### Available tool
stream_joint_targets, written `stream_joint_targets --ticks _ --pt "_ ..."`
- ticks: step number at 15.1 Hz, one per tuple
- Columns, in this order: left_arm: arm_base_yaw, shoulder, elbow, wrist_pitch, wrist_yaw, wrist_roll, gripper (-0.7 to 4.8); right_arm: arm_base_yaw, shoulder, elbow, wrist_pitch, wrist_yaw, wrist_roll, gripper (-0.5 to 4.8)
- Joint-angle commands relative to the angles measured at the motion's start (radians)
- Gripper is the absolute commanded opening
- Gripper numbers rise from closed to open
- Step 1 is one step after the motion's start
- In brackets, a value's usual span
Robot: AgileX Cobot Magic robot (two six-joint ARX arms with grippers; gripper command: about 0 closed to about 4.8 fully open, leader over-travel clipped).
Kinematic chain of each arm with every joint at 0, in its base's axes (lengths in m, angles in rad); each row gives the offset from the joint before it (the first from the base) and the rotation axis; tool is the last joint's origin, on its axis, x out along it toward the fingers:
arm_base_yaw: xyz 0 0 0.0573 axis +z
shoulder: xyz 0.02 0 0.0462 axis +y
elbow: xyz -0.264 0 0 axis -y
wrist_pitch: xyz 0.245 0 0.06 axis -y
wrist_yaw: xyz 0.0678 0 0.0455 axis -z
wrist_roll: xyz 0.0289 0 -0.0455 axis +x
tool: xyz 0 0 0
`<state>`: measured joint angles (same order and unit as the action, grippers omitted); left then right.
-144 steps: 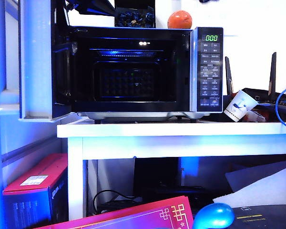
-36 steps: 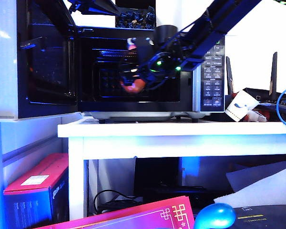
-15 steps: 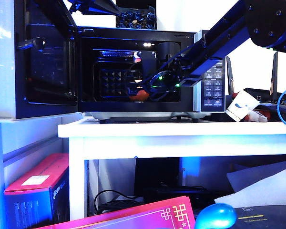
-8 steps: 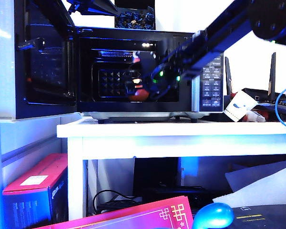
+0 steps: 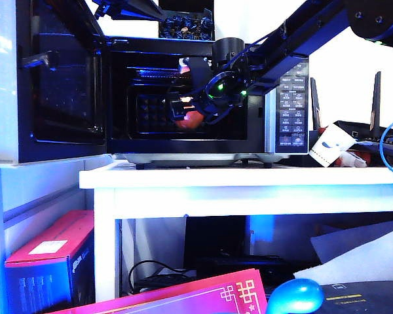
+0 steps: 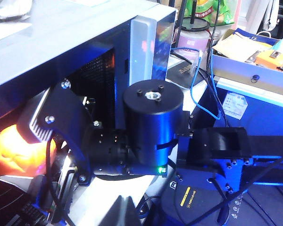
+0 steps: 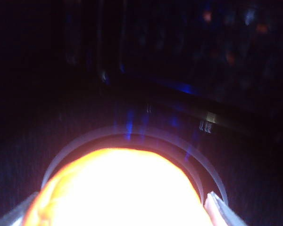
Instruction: Open the microwave door, place the orange inside the microwave, then close the microwave door.
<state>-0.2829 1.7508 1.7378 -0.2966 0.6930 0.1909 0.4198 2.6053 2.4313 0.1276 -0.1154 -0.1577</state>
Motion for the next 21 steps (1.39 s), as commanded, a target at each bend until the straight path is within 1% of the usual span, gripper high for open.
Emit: stream_joint_targets --ticks 1,4,5,6,7,9,12,20,21 --pt "-0.002 0.005 -0.003 -0.034 0.012 -0.008 -0.05 0.002 -0.004 0.004 -0.105 0.021 -0.008 4.79" --pt "-0.002 0.005 -0.003 -0.035 0.030 -0.007 -0.05 0.003 -0.004 0.004 -0.196 0.069 -0.088 4.79" --pt "-0.002 0.005 -0.003 -0.035 0.030 -0.007 -0.05 0.006 -0.004 0.004 -0.232 0.085 -0.137 4.79" --pt "-0.002 0.005 -0.003 -0.035 0.030 -0.008 -0.05 0.015 -0.004 0.004 -0.259 0.122 -0.218 4.79" --pt "-0.002 0.005 -0.003 -0.034 0.030 -0.007 -0.05 0.019 -0.004 0.004 -0.262 0.145 -0.260 4.79" --pt "-0.002 0.005 -0.003 -0.035 0.030 -0.007 -0.05 0.028 -0.007 0.005 -0.275 0.169 -0.262 4.79" --pt "-0.002 0.005 -0.003 -0.035 0.030 -0.007 -0.05 0.032 -0.040 0.006 -0.338 0.193 -0.261 4.79" --pt "-0.002 0.005 -0.003 -0.035 0.030 -0.008 -0.06 0.033 -0.056 0.011 -0.370 0.195 -0.232 4.79" --pt "-0.002 0.005 -0.003 -0.035 0.030 -0.008 -0.05 0.033 -0.056 0.011 -0.369 0.195 -0.231 4.17"
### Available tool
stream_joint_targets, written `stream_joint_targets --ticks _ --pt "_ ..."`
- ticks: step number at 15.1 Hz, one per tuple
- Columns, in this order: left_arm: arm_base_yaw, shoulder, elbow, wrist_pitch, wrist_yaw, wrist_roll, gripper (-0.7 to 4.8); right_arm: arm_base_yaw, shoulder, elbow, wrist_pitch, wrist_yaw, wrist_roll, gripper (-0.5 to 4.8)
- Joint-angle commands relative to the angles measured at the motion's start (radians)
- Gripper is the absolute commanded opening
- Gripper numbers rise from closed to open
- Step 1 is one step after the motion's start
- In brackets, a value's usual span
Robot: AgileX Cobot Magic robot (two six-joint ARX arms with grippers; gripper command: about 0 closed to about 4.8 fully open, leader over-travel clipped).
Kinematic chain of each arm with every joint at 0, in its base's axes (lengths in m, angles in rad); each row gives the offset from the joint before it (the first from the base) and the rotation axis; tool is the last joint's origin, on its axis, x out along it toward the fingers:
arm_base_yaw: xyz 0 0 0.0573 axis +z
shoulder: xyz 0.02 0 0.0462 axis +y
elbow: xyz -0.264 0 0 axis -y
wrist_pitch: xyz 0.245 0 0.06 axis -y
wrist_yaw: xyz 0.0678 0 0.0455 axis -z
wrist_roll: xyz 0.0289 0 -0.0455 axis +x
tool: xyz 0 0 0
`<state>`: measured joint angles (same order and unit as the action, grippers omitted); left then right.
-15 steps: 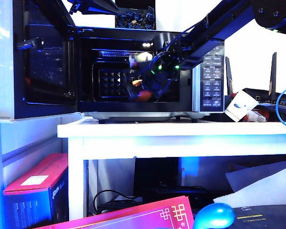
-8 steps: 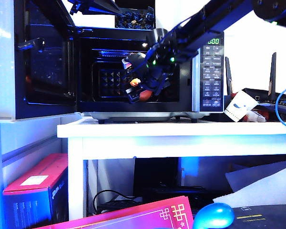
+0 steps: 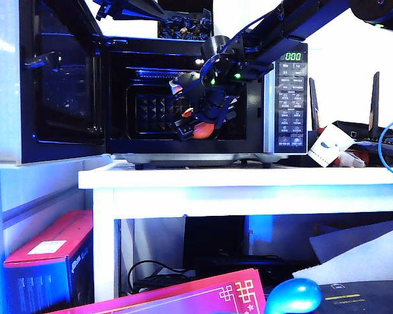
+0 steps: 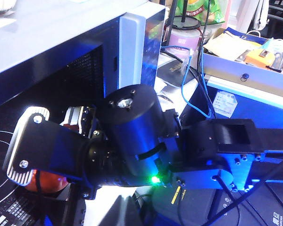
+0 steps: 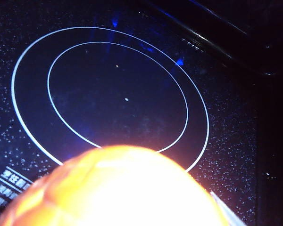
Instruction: Open the microwave door, place the orange inside the microwave, then close the microwave door.
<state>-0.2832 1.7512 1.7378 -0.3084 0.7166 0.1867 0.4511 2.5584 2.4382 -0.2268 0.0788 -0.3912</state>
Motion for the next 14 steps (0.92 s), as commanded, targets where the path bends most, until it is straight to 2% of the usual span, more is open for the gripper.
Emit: stream_joint_targets --ticks 1,4,7,14 --pt "-0.001 0.004 -0.003 -0.023 0.006 -0.003 -0.05 0.002 -0.009 0.004 -0.008 -0.002 0.006 3.71" --pt "-0.001 0.004 -0.003 -0.023 0.006 -0.003 -0.06 0.002 -0.009 0.004 0.031 -0.019 0.088 3.62" --pt "-0.001 0.004 -0.003 -0.022 0.006 -0.003 -0.05 0.002 -0.006 0.004 0.147 -0.103 0.211 3.63" --pt "-0.002 0.004 -0.003 -0.023 0.029 -0.003 -0.06 -0.017 0.065 0.005 0.351 -0.135 0.235 3.63"
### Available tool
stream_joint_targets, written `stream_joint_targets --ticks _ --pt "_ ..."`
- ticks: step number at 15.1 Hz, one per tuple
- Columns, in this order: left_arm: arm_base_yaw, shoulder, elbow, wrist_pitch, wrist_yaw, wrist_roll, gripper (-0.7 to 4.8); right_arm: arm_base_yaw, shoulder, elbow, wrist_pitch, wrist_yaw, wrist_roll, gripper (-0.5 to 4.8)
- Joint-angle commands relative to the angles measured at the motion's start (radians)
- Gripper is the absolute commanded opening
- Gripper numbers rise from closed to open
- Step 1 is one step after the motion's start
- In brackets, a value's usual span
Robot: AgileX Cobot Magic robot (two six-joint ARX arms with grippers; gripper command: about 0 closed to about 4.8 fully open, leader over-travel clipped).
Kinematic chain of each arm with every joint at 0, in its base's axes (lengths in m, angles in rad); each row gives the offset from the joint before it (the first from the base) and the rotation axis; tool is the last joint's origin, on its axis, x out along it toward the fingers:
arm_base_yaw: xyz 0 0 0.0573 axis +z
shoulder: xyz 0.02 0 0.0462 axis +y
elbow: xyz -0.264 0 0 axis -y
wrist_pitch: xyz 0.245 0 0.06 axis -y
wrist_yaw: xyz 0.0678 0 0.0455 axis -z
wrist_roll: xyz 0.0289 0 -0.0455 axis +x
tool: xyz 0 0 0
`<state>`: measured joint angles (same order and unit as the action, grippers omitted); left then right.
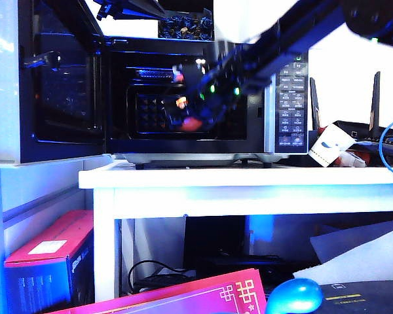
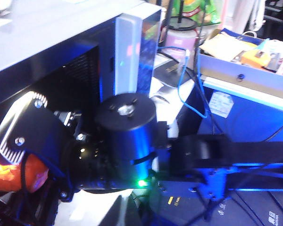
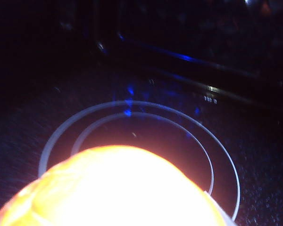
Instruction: Open the microwave door, place the orange inside the microwave, then close the microwave door.
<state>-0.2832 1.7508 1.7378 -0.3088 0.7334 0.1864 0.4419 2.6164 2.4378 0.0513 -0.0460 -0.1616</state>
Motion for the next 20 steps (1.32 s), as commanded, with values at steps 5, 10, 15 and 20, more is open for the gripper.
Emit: stream_joint_targets --ticks 5,10,15,20 --pt "-0.002 0.004 -0.003 -0.027 0.013 -0.003 -0.05 -0.034 0.061 0.005 0.185 -0.039 0.031 3.89" --pt "-0.001 0.004 -0.003 -0.027 0.012 -0.003 -0.05 -0.030 0.017 0.010 0.038 -0.027 0.010 4.79" --pt "-0.002 0.004 -0.003 -0.026 0.013 -0.003 -0.05 -0.016 -0.060 0.010 -0.180 0.029 -0.124 4.79" --pt "-0.002 0.004 -0.003 -0.026 0.013 -0.003 -0.05 -0.016 -0.079 0.010 -0.314 0.077 -0.152 4.79"
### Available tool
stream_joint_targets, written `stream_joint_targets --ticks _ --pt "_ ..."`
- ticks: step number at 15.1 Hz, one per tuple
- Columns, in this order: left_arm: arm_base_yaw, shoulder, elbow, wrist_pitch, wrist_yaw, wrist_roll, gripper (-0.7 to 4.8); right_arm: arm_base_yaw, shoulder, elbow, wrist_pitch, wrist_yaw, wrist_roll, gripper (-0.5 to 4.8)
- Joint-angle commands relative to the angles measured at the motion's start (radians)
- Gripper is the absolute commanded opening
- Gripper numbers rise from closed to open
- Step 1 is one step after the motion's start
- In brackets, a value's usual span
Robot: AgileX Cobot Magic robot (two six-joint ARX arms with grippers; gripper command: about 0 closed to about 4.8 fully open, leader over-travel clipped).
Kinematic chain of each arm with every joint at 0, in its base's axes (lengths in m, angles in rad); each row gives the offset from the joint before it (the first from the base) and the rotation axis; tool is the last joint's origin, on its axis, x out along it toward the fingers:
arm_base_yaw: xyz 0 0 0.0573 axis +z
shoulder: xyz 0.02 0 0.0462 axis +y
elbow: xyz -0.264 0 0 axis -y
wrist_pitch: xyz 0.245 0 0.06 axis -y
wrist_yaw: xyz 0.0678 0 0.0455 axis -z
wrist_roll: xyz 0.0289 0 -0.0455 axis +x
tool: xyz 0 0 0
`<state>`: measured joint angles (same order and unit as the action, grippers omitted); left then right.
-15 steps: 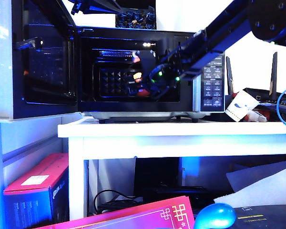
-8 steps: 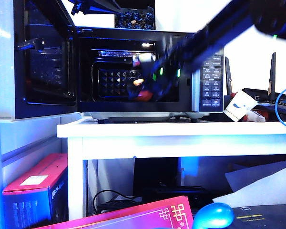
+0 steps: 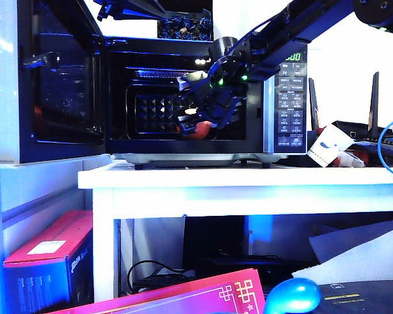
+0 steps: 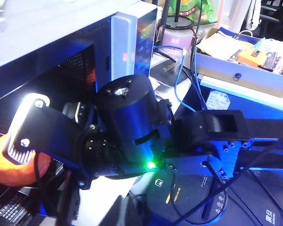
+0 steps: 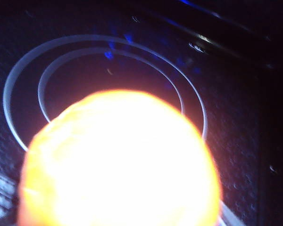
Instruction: Open the microwave door, place the orange inside the microwave, then close the microwave door.
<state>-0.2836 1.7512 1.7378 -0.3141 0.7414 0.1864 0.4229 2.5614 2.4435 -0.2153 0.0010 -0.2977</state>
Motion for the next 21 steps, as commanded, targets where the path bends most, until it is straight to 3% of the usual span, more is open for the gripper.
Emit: stream_joint_targets --ticks 1,7,13,18,21 --pt "-0.001 0.004 -0.003 -0.021 0.005 -0.003 -0.05 0.003 -0.032 0.004 -0.074 0.040 -0.021 4.79" --pt "-0.001 0.004 -0.003 -0.021 0.005 -0.003 -0.06 0.011 -0.048 0.004 -0.092 0.189 -0.021 4.79" --pt "-0.001 0.004 -0.003 -0.021 0.005 -0.003 -0.06 0.019 -0.057 0.004 0.002 0.240 -0.021 4.79" --pt "-0.001 0.003 0.000 -0.020 0.005 -0.003 -0.05 0.030 -0.098 0.005 -0.166 0.237 -0.025 4.79" --pt "-0.001 0.003 0.001 -0.020 0.023 -0.003 -0.05 0.035 -0.138 0.005 -0.388 0.208 -0.047 4.79"
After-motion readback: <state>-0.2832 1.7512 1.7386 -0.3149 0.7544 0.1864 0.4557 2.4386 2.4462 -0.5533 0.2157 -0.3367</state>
